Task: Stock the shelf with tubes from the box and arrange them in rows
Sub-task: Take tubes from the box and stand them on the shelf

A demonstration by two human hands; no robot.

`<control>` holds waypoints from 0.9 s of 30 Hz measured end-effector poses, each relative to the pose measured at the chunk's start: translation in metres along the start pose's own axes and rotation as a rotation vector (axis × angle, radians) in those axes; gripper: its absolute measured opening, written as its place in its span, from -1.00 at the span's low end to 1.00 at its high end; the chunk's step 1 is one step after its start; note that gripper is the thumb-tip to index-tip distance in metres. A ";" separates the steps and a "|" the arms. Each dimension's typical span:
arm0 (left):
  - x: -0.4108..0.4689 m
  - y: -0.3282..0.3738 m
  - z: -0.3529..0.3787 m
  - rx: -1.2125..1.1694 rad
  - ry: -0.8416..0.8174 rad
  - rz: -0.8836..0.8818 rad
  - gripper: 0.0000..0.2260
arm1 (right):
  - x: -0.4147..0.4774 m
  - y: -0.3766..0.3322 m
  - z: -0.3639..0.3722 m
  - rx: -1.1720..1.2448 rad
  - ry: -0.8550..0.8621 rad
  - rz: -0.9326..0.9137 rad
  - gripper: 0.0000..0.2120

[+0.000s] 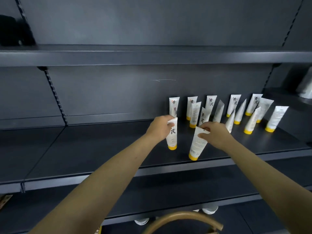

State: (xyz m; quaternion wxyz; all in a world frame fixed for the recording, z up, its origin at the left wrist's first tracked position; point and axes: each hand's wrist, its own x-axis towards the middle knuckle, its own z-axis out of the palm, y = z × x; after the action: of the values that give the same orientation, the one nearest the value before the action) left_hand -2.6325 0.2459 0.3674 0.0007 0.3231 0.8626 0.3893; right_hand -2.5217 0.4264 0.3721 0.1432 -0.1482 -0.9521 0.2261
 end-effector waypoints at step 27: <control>0.152 -0.046 0.026 -0.007 -0.118 0.079 -0.83 | 0.082 -0.021 0.029 -0.010 -0.061 0.019 -0.70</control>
State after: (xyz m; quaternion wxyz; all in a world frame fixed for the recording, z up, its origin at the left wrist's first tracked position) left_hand -2.7722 0.3257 0.3562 0.0374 0.3793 0.8462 0.3723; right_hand -2.6116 0.4257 0.3740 0.1112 -0.1510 -0.9557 0.2270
